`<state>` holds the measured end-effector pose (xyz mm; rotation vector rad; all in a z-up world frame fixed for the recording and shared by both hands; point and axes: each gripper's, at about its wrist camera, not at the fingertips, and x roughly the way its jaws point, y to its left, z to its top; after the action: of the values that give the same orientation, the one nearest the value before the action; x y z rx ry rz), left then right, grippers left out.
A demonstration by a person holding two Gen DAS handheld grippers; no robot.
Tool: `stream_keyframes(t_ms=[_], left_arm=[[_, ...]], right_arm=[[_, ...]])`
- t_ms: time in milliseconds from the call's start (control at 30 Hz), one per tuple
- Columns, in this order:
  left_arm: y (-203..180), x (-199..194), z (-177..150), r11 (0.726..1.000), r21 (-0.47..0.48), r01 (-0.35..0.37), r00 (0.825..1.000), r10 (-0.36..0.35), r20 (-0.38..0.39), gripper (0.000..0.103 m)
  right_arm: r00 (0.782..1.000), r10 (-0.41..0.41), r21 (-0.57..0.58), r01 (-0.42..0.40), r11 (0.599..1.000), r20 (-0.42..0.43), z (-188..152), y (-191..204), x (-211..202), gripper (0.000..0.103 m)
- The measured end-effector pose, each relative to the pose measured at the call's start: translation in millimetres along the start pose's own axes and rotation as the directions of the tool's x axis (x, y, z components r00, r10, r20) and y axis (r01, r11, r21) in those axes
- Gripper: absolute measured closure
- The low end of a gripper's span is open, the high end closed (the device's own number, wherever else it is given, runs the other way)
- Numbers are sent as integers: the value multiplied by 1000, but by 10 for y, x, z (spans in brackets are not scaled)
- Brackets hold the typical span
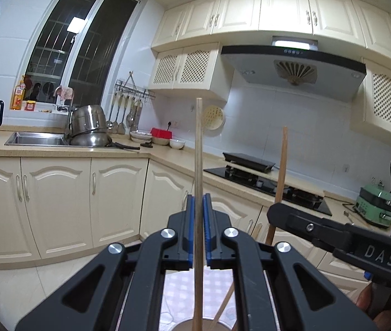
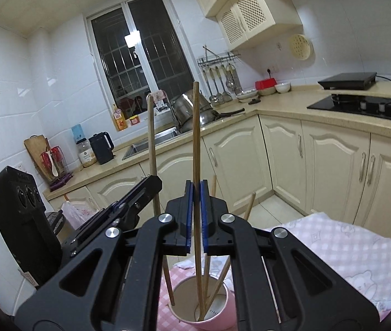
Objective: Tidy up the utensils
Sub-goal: 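Lift the chopstick with the right gripper and drop it into the pink cup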
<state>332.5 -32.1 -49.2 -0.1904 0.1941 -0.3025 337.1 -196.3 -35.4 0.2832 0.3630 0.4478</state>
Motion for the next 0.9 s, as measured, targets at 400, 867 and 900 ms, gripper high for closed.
stream_keyframes(t_ms=[400, 867, 900], left_arm=[[106, 191, -276, 999, 30, -29, 992, 32, -123, 92], [24, -180, -119, 992, 85, -90, 981, 103, -163, 8], [7, -203, -110, 991, 91, -99, 979, 113, -168, 7]], right_arm=[[992, -33, 38, 38, 999, -123, -260, -177, 191, 90], [992, -106, 122, 115, 986, -74, -203, -450, -295, 6], [991, -113, 126, 122, 984, -74, -203, -467, -333, 6]])
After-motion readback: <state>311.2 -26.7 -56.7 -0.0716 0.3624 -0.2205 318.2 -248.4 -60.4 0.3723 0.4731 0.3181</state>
